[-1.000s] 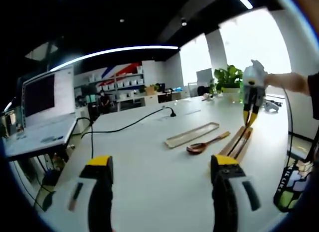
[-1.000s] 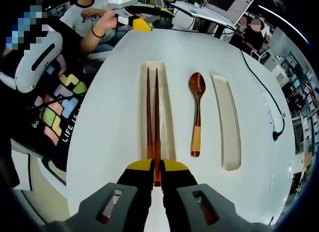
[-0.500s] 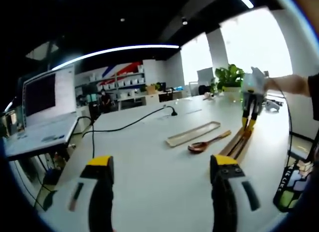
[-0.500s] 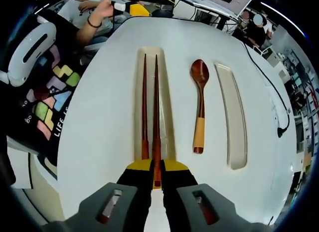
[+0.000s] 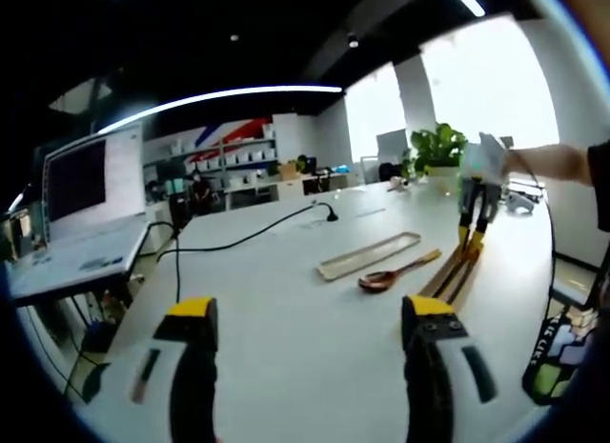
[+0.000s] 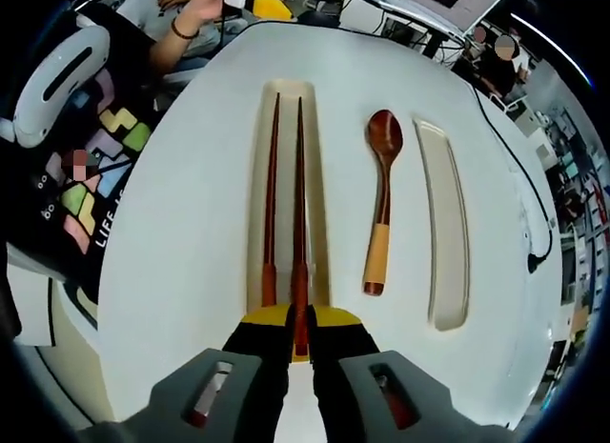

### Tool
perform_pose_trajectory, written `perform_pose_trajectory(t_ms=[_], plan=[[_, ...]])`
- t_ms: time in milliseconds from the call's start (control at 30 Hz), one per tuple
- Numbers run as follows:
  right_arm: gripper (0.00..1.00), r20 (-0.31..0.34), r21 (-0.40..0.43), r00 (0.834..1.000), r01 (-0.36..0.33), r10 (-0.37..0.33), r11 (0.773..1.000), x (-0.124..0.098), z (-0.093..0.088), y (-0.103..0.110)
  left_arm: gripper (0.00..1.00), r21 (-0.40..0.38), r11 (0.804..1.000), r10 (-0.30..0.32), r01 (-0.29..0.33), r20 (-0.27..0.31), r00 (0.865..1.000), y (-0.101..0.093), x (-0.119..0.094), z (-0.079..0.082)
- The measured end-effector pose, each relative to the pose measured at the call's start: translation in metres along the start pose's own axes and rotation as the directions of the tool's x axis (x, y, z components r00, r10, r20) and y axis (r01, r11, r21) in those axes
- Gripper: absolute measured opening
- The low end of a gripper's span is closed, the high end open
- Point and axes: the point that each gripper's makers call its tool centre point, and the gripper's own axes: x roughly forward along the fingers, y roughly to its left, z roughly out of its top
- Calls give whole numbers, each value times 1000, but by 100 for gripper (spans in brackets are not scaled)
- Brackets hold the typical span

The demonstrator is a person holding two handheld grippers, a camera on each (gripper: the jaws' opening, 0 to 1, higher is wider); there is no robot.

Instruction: Arrange the utensils inside the cutlery case until each visible utensil rests in its matching compartment.

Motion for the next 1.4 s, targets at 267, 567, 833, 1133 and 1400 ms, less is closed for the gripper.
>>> perform_pose_trajectory(t_ms=[267, 567, 833, 1133, 1400], plan=[[5, -22, -71, 999, 21, -23, 997, 2, -3, -1, 83, 2, 1000, -1, 1, -8, 1000, 0, 0, -2], [5, -14, -53, 999, 44, -45, 998, -10, -3, -2, 83, 4, 1000, 0, 0, -11, 1000, 0, -1, -3], [5, -8, -46, 998, 58, -58, 997, -16, 2, -6, 83, 23, 997, -71, 71, -2, 997, -13, 2, -1], [5, 51, 10, 993, 106, -106, 994, -23, 11, -24, 82, 6, 981, -194, 194, 2, 981, -40, 12, 1], [7, 100, 56, 986, 131, -136, 990, -19, 23, -41, 74, 122, 955, -268, 269, -27, 963, -54, 30, 23]])
